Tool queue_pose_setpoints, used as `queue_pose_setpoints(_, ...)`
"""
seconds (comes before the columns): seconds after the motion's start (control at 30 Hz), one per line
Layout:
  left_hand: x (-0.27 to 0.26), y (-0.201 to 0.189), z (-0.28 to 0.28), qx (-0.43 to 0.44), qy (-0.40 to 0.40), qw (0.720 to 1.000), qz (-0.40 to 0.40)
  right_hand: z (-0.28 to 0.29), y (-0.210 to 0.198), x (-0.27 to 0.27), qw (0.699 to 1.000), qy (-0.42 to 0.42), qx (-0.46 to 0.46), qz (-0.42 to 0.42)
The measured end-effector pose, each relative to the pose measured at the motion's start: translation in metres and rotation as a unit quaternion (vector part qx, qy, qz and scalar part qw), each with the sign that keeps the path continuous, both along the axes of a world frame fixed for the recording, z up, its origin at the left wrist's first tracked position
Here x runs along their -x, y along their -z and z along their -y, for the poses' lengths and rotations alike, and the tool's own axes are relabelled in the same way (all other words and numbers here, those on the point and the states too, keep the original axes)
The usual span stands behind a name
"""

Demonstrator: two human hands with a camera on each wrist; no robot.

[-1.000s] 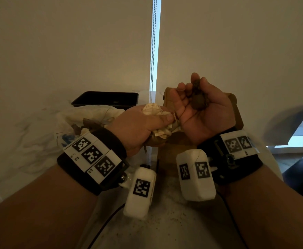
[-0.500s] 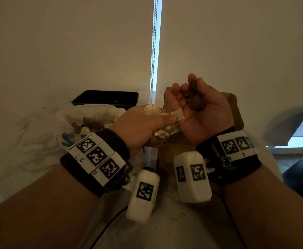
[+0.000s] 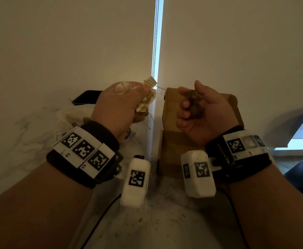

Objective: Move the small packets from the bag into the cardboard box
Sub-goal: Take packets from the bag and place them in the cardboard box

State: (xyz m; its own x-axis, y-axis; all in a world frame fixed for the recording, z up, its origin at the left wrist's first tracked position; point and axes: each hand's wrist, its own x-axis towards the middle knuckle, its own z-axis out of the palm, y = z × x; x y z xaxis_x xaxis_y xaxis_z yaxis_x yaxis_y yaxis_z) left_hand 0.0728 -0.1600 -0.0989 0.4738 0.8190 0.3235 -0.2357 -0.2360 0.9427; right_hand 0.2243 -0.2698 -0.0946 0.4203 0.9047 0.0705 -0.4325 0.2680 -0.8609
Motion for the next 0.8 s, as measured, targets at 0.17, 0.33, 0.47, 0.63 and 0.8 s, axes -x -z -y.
queue_pose_setpoints(0.17, 0.007, -0.006, -0.004, -0.010, -0.067, 0.997, 0.049, 0.003, 0.003, 0.004, 0.980, -0.110, 0.131, 0.103)
queue_pose_setpoints(0.33, 0.007, -0.007, -0.005, 0.003, -0.049, 0.998, 0.025, 0.006, 0.001, 0.009, 0.980, -0.161, 0.040, 0.107)
queue_pose_setpoints(0.47, 0.010, -0.009, -0.002, -0.039, 0.039, 0.991, -0.122, 0.005, -0.004, 0.003, 0.989, -0.106, -0.099, 0.028)
queue_pose_setpoints(0.63, 0.012, -0.002, 0.001, -0.129, 0.062, 0.961, -0.234, 0.002, -0.004, -0.005, 0.988, -0.050, -0.144, 0.002)
queue_pose_setpoints(0.8, 0.010, -0.002, 0.007, -0.254, 0.062, 0.922, -0.287, -0.001, -0.001, -0.001, 0.994, -0.001, -0.110, 0.028)
